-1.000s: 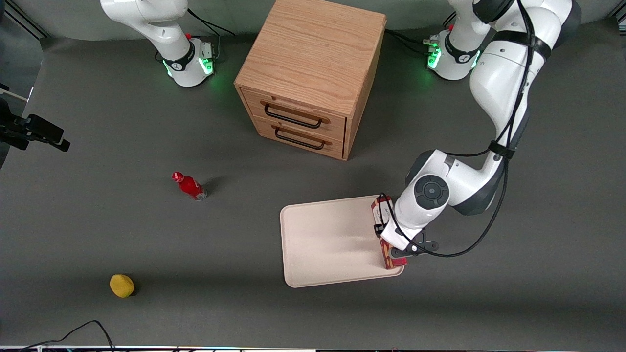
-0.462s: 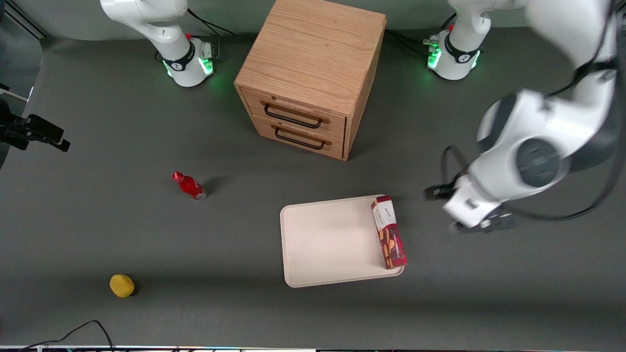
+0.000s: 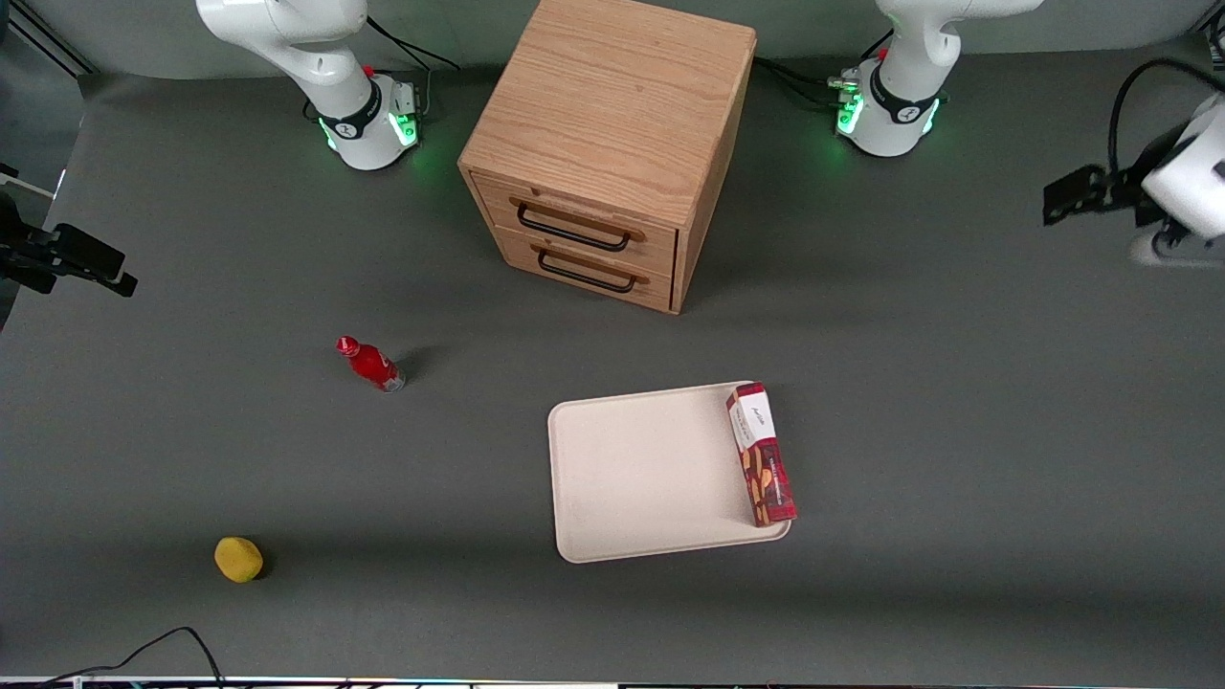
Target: Place red cookie box on tray
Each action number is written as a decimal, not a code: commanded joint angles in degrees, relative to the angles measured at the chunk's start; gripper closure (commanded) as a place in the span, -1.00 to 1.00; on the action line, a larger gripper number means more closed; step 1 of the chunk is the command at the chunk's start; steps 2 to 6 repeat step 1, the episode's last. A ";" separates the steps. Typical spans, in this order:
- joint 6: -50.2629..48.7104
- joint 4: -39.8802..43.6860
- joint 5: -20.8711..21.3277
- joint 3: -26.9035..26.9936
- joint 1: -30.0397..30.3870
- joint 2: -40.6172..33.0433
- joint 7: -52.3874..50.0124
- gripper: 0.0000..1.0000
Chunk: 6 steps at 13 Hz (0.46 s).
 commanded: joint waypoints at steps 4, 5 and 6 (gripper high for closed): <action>2.25 -2.97 -0.63 0.41 -0.77 -1.90 1.03 -1.00; 2.25 -2.97 -0.63 0.41 -0.77 -1.90 1.03 -1.00; 2.25 -2.97 -0.63 0.41 -0.77 -1.90 1.03 -1.00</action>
